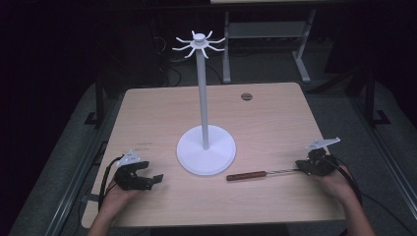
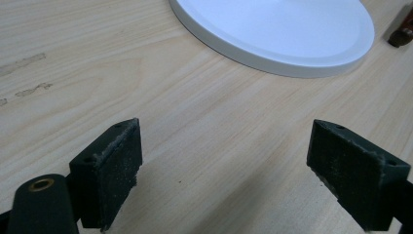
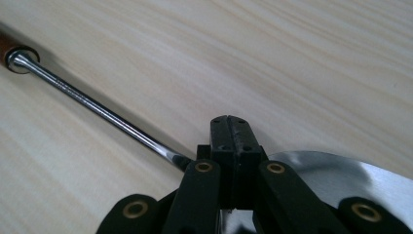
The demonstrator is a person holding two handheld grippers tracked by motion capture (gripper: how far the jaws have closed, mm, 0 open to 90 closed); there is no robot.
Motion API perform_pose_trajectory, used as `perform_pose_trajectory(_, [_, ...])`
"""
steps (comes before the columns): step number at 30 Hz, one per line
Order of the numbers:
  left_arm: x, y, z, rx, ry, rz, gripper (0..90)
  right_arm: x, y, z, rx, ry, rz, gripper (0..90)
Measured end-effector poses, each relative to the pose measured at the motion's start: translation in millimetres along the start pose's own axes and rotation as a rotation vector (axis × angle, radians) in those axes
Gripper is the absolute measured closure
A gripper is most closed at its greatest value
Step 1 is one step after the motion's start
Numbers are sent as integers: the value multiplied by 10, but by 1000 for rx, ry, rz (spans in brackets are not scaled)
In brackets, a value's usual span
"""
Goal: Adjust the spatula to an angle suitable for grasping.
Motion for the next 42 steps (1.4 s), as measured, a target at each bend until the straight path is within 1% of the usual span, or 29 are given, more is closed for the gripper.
perform_pose_trajectory(3, [-2, 5, 4, 4, 2, 0, 125, 36, -19, -53, -3, 1, 7, 900])
perform_pose_trajectory(7, [1, 7, 7, 6, 3, 0, 125, 52, -37, -74, 1, -7, 4, 900])
perform_pose_trajectory(10, [7, -6, 8, -3, 4, 3, 125, 52, -51, -72, 4, -7, 6, 900])
perform_pose_trajectory(11, [7, -10, 8, -4, 3, 3, 125, 61, -50, -47, 13, 5, -3, 900])
perform_pose_trajectory(14, [6, -8, 6, -5, 3, 4, 125, 92, -94, 12, 20, 26, 10, 900])
perform_pose_trajectory(15, [6, -8, 6, -5, 3, 4, 125, 101, -133, 38, 22, 33, 21, 900])
perform_pose_trajectory(17, [6, 2, 11, 0, 4, 4, 125, 109, -228, 102, 46, 52, 41, 900])
perform_pose_trajectory(19, [6, 7, 9, -3, 1, 3, 125, 104, -356, 172, 75, 71, 78, 900])
perform_pose_trajectory(20, [4, 6, 9, -6, 0, 3, 125, 98, -430, 213, 89, 89, 108, 900])
perform_pose_trajectory(21, [3, 7, 8, -7, -1, 3, 125, 90, -497, 244, 89, 94, 131, 900])
perform_pose_trajectory(22, [3, 7, 7, -8, -3, 4, 125, 81, -546, 266, 93, 98, 144, 900])
perform_pose_trajectory(23, [3, 7, 7, -8, -3, 4, 125, 81, -546, 266, 93, 98, 144, 900])
perform_pose_trajectory(25, [3, 9, 8, -8, -2, 3, 125, 50, -699, 340, 132, 110, 182, 900])
perform_pose_trajectory(26, [3, 8, 9, -8, -1, 3, 125, 27, -809, 386, 152, 113, 206, 900])
perform_pose_trajectory(27, [3, 8, 8, -8, -2, 3, 125, 16, -852, 400, 165, 109, 214, 900])
perform_pose_trajectory(29, [3, 10, 9, -8, 0, 3, 125, -29, -971, 456, 202, 119, 235, 900])
perform_pose_trajectory(30, [2, 12, 8, -9, -1, 3, 125, -48, -1018, 472, 205, 114, 243, 900])
perform_pose_trajectory(31, [2, 10, 9, -12, -2, 3, 125, -71, -1054, 493, 219, 116, 248, 900])
perform_pose_trajectory(35, [-3, 19, 16, -9, 4, 2, 125, -158, -1225, 570, 252, 113, 276, 900])
perform_pose_trajectory(36, [-3, 19, 16, -9, 4, 2, 125, -158, -1225, 570, 252, 113, 276, 900])
perform_pose_trajectory(37, [-4, 17, 13, -9, 1, 2, 125, -201, -1323, 608, 266, 109, 291, 900])
perform_pose_trajectory(39, [-4, 18, 13, -8, -1, 2, 125, -254, -1421, 650, 290, 108, 303, 900])
perform_pose_trajectory(40, [-2, 17, 13, -11, -3, 2, 125, -254, -1421, 650, 290, 108, 303, 900])
perform_pose_trajectory(41, [1, 21, 22, -12, 2, 2, 125, -301, -1531, 682, 305, 102, 321, 900])
perform_pose_trajectory(42, [-2, 24, 27, -9, 9, 3, 125, -328, -1580, 700, 320, 101, 328, 900])
Point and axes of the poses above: each handheld gripper's, and its own axes: x roughly backward along the jaws, z roughly out of its top, y roughly to its right, the point moved 10 cm from there along -x, roughly forward along the jaws, and after that the axes turned 2 degrees about z, right-handed, at the moved point
